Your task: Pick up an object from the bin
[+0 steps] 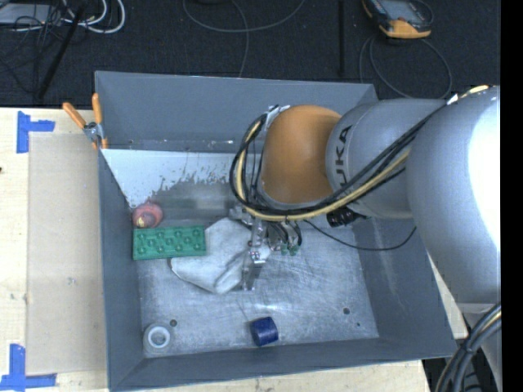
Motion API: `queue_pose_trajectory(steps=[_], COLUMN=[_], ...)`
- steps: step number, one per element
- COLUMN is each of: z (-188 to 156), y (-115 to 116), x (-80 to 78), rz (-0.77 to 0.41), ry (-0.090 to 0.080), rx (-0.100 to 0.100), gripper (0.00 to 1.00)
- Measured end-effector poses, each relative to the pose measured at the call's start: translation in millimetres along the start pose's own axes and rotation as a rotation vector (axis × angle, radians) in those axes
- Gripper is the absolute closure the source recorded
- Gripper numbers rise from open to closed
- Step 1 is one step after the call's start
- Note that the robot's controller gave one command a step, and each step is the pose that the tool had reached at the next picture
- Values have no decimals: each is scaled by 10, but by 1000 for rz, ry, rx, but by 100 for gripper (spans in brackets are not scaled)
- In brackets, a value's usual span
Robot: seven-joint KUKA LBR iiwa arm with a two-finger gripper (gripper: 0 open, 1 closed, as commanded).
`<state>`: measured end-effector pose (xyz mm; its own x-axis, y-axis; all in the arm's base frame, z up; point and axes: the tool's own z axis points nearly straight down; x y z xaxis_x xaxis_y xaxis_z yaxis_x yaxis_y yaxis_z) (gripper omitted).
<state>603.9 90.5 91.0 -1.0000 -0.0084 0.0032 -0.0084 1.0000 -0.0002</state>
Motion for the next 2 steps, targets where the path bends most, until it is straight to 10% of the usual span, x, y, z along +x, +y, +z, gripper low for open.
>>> queue_pose_trajectory(steps=[1,2], z=[-3,-1812], y=[3,-207], x=[-6,253], rz=[1,-228], ry=[2,-10], rx=[0,1], gripper=[100,100])
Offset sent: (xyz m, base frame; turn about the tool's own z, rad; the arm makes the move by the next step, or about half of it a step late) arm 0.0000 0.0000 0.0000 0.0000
